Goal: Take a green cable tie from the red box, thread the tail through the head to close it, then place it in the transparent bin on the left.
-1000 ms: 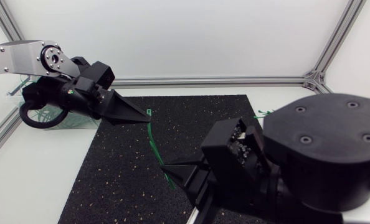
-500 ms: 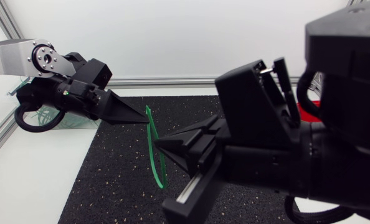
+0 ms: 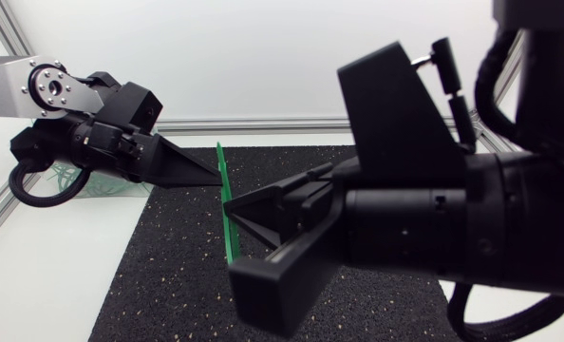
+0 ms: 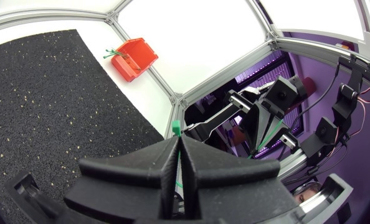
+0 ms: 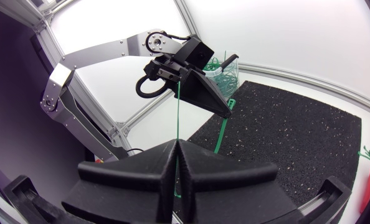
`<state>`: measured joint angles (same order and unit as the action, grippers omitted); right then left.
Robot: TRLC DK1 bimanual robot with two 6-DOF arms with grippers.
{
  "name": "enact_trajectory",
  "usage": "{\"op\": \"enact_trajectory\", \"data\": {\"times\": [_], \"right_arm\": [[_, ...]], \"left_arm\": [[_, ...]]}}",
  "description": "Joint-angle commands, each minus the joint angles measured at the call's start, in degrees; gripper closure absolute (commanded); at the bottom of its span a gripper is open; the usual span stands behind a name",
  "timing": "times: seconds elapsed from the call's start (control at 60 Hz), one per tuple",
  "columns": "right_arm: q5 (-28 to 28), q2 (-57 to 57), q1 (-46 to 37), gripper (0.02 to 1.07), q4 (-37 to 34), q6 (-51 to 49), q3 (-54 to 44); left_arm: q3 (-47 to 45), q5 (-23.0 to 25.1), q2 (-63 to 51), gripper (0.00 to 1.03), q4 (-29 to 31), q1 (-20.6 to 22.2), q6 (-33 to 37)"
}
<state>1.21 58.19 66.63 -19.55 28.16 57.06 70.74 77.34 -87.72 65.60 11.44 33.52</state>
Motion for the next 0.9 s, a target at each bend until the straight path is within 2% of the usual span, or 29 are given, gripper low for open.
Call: {"op": "enact_trajectory", "data": {"times": [0.0,0.333,0.767,0.883], "right_arm": [[-0.8,0.8,-0.1,1.02,0.0,3.0,1.3],[-4.8,0.6,-1.2,1.02,2.9,4.7,-2.0],[-10.5,0.1,-4.6,1.02,6.1,7.8,-6.3],[-11.5,-0.5,-4.8,1.02,6.6,7.8,-7.2]], "left_arm": [[-2.1,1.0,1.1,1.00,-0.4,0.6,1.6],[-6.8,2.0,1.2,1.00,-5.9,0.6,1.6],[-8.1,2.2,0.0,1.00,-10.0,1.2,1.6],[-8.7,2.1,-0.9,1.00,-12.7,1.7,1.6]]}}
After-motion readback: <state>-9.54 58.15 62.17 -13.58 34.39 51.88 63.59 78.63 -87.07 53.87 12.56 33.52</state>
